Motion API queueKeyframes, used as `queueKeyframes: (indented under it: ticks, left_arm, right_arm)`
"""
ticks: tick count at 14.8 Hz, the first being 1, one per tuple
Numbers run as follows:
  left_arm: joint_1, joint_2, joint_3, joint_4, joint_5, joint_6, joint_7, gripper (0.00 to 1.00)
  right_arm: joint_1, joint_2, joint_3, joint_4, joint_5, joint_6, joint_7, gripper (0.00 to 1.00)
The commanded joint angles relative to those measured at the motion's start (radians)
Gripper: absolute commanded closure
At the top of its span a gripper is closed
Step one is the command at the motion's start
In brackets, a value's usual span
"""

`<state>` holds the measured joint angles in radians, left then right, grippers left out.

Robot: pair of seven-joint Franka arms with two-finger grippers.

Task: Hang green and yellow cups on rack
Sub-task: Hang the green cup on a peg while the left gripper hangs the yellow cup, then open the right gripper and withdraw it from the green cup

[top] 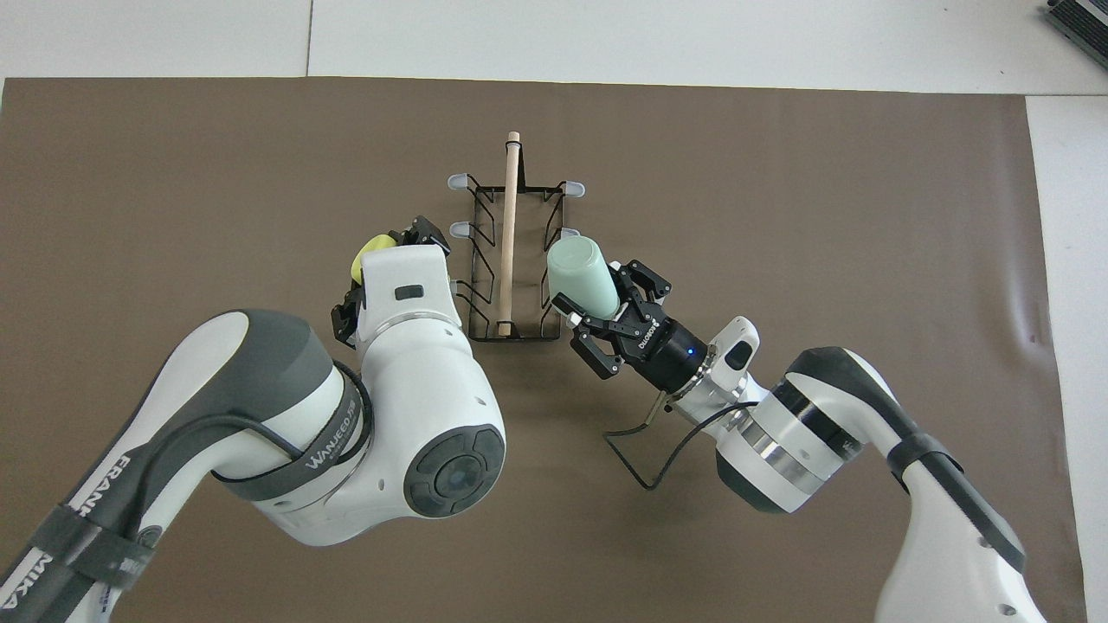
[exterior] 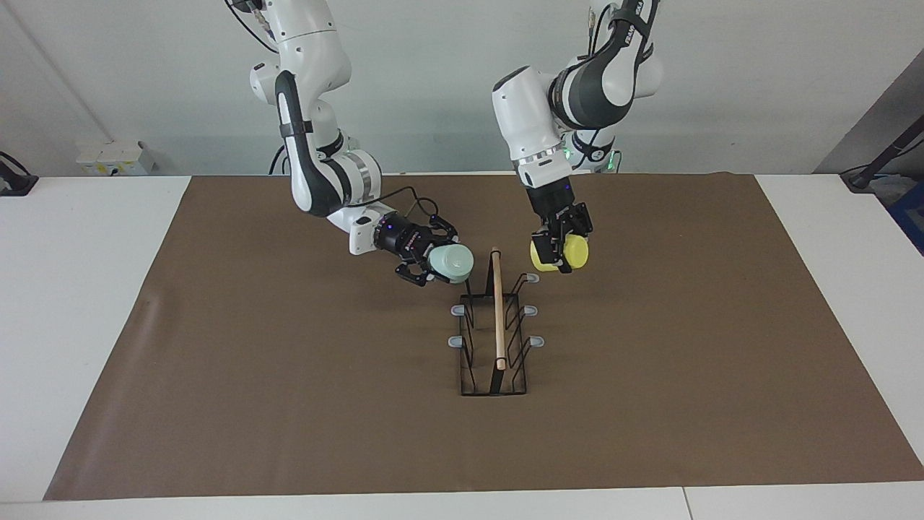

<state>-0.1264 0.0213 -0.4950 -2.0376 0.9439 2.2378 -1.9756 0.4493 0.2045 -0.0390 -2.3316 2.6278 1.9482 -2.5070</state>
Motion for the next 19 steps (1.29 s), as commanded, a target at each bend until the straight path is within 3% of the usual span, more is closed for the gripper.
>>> queueKeyframes:
  ticks: [1,5,12,13,14,19]
  left_arm:
    - [-0.004,0.051,-0.026,0.022,0.111,-0.049,-0.112,1.0]
    - [-0.015,0.124,-0.053,0.057,0.211,-0.122,-0.238,1.0]
    - [-0.019,0.204,-0.125,0.074,0.302,-0.228,-0.281,1.0]
    - [-0.021,0.216,-0.126,0.074,0.321,-0.243,-0.299,1.0]
    - [-0.035,0.235,-0.134,0.074,0.343,-0.266,-0.313,1.0]
    - [-0.039,0.25,-0.139,0.071,0.363,-0.285,-0.336,1.0]
  right_arm:
    - [0.016,0.019,0.016,0.003,0.166,-0.012,-0.064,1.0]
    - [0.017,0.045,0.016,0.005,0.167,-0.023,-0.073,1.0]
    - [0.017,0.061,0.018,0.005,0.166,-0.019,-0.084,1.0]
    - [0.017,0.061,0.019,0.005,0.167,-0.015,-0.084,0.83]
    - [0.017,0.061,0.019,0.005,0.167,-0.017,-0.084,0.01]
    - [0.016,0.061,0.018,0.011,0.167,-0.025,-0.084,0.0]
